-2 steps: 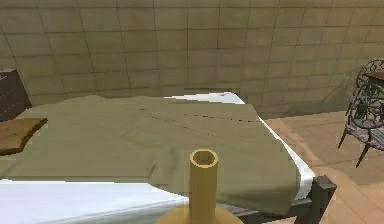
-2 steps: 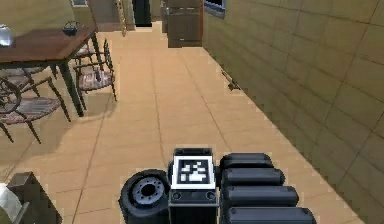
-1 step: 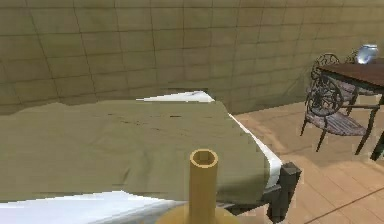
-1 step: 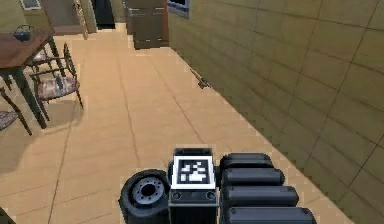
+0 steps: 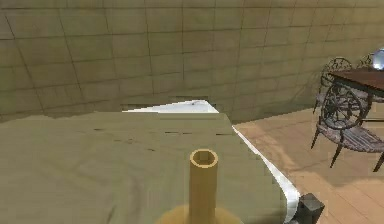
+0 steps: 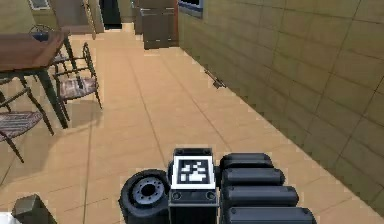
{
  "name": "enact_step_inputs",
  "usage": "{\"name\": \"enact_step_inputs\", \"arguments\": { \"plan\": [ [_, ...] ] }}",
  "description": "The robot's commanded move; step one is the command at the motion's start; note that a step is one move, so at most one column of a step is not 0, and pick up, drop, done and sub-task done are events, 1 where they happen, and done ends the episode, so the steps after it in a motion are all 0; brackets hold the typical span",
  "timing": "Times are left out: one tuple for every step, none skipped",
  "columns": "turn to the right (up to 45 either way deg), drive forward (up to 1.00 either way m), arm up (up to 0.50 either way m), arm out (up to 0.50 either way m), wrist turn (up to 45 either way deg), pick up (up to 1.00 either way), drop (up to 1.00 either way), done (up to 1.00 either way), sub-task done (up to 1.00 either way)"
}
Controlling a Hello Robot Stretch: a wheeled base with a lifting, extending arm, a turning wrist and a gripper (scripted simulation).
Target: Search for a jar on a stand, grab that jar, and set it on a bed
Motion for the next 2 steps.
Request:
{"name": "enact_step_inputs", "arguments": {
  "plan": [
    [45.0,0.00,0.00,0.00,0.0,0.00,0.00,0.00,0.00],
    [45.0,0.00,0.00,0.00,0.0,0.00,0.00,0.00,0.00]
  ]
}}
